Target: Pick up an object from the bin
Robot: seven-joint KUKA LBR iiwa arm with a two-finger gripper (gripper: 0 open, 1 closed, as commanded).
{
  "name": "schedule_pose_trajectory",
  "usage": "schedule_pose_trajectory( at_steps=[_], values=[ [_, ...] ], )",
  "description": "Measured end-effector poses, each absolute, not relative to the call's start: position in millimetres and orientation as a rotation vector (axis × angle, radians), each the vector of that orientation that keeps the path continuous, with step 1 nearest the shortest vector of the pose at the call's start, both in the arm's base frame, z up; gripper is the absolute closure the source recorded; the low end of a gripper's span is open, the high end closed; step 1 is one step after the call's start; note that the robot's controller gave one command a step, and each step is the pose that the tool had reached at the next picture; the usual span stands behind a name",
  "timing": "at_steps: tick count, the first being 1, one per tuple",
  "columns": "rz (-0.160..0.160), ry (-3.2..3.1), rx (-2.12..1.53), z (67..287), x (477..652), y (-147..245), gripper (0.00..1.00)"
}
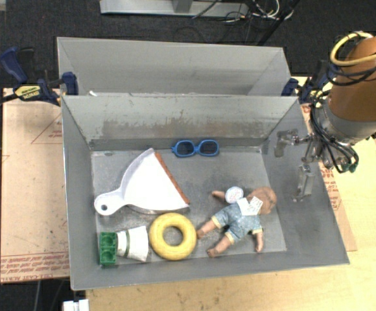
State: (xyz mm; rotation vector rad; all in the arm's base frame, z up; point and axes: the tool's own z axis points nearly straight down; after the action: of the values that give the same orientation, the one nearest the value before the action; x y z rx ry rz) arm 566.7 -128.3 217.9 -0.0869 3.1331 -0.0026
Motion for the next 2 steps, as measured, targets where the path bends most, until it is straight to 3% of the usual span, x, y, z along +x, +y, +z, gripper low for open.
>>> schedule_pose_trajectory(
  at_steps=[1,2],
  values=[
    [-0.001,3.121,-0.310,158,558.3,-124,0.00],
    [0.002,3.119,-0.367,126,561.7,-120,0.00]
  ],
)
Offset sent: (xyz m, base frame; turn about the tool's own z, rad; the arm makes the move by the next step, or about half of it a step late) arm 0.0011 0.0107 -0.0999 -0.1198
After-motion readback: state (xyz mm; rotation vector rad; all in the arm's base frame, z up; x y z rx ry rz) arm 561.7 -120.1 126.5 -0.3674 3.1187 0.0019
